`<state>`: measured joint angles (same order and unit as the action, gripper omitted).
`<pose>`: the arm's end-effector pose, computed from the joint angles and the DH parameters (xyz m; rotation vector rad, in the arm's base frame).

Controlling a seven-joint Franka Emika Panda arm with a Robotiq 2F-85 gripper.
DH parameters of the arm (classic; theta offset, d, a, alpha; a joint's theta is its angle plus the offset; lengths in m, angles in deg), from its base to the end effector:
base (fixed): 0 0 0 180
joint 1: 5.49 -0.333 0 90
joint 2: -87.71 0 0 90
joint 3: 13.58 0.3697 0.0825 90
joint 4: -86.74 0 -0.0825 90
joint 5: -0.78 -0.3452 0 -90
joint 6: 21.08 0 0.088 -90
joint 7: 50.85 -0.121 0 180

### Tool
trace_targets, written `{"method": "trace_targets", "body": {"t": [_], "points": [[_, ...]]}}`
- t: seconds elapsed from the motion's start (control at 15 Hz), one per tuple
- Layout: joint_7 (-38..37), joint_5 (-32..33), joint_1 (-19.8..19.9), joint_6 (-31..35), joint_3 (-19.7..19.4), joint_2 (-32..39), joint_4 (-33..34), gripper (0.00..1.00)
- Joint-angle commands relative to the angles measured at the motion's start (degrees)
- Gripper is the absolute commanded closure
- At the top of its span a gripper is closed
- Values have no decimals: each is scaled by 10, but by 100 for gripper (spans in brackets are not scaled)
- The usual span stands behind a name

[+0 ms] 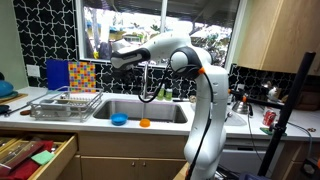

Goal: Rinse the orange bowl under the faucet

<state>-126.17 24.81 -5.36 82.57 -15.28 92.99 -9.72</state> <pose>0.5631 -0.0567 0.5944 2.2729 -1.6447 0.3879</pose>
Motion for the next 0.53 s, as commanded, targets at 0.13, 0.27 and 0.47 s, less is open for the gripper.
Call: {"method": "trace_targets", "body": {"t": [0.13, 0.27, 0.47], "points": [[4, -11, -2, -1, 0, -11, -15, 0], [4, -12, -2, -1, 0, -11, -16, 0], [52, -32, -3, 17, 5, -39, -63, 0]]}}
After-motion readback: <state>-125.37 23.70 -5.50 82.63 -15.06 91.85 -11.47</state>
